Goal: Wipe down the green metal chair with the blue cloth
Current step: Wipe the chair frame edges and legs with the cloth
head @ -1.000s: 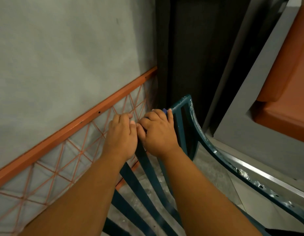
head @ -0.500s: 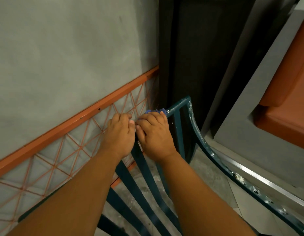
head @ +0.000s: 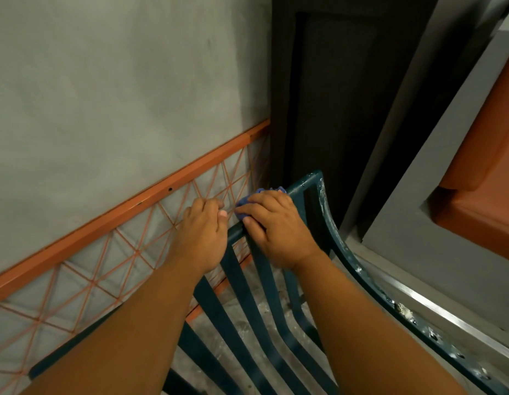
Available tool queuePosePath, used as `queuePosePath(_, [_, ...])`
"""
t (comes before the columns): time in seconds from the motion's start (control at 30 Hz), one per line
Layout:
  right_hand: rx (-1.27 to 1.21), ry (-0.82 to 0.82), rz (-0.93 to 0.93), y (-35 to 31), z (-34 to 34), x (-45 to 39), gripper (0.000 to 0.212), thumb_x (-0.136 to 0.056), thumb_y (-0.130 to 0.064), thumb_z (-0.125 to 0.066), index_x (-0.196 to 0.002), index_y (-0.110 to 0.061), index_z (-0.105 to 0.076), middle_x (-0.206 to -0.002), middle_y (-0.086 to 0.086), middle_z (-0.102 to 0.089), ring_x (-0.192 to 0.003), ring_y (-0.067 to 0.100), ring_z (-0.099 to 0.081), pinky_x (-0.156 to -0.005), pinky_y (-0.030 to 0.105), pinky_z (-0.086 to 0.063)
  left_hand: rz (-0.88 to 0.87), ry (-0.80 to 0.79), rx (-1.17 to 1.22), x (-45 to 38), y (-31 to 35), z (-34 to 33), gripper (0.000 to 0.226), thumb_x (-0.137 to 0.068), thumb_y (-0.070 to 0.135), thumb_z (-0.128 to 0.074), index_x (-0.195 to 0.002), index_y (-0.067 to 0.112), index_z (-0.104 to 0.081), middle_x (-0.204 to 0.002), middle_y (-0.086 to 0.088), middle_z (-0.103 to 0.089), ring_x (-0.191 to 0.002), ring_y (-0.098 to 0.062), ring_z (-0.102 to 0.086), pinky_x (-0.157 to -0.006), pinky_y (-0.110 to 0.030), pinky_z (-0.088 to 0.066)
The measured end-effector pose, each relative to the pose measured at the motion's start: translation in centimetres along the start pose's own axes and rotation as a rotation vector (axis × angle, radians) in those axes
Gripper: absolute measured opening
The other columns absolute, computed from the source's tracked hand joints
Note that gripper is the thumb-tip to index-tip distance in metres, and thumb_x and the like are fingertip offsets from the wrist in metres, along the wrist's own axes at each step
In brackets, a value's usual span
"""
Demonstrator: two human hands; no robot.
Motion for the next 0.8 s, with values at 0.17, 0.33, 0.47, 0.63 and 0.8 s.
queuePosePath(0.17, [0.132,0.002,-0.329,3.5,0.1,-2.3,0.031,-0.097,-0.031,-0.041,-0.105,-0.017,-0.068,-0.115,0.002,-0.061,-0.119,0.023,-0.044,-0.111,0.042,-0.023,0.006,-0.009,0.002,-0.2,-0.2,-0.2,0.036,-0.099,0.027,-0.030,-0.125,0.013,-0.049,-0.128,-0.009,-0.045,-0.116,-0.025,-0.043,-0.098,-0.042,-0.039])
queuePosePath(0.33, [-0.023,0.083,-0.059,0.0,0.0,0.3,0.022,-0.094,-0.026,-0.053,-0.108,-0.017,-0.067,-0.115,0.000,-0.061,-0.117,0.021,-0.047,-0.109,0.042,-0.028,0.008,-0.001,0.013,-0.1,-0.2,-0.1,0.036,-0.099,0.027,-0.031,-0.126,0.012,-0.049,-0.128,-0.009,-0.046,-0.117,-0.026,-0.043,-0.099,-0.042,-0.038])
queuePosePath(0.47, [0.068,-0.006,-0.095,2.5,0.6,-1.1,0.026,-0.096,-0.030,-0.047,-0.109,-0.019,-0.066,-0.115,0.001,-0.060,-0.117,0.022,-0.048,-0.109,0.041,-0.028,-0.011,0.006,0.016,-0.1,0.0,0.0,0.036,-0.099,0.028,-0.030,-0.125,0.013,-0.049,-0.128,-0.008,-0.046,-0.117,-0.023,-0.043,-0.098,-0.040,-0.040])
queuePosePath(0.63, [0.084,0.048,-0.262,1.6,-0.6,-1.7,0.028,-0.096,-0.027,-0.045,-0.104,-0.015,-0.069,-0.113,0.001,-0.063,-0.117,0.022,-0.047,-0.110,0.041,-0.025,0.003,0.000,0.031,-0.1,-0.2,-0.1,0.036,-0.099,0.028,-0.030,-0.126,0.013,-0.049,-0.129,-0.009,-0.045,-0.119,-0.024,-0.043,-0.099,-0.041,-0.039])
queuePosePath(0.8, [-0.019,0.010,0.005,1.7,0.9,-0.1,0.026,-0.094,-0.026,-0.055,-0.115,-0.017,-0.066,-0.121,0.002,-0.061,-0.121,0.020,-0.048,-0.112,0.039,-0.027,-0.010,0.001,0.037,-0.2,0.0,-0.1,0.036,-0.099,0.028,-0.030,-0.126,0.013,-0.049,-0.130,-0.007,-0.046,-0.119,-0.023,-0.043,-0.099,-0.039,-0.039])
Point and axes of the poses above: each hand's wrist, its own x-axis away from the middle knuckle, its own z-axis out of the back of the hand, y = z × x, the point moved 9 cm from there along -x, towards the middle knuckle
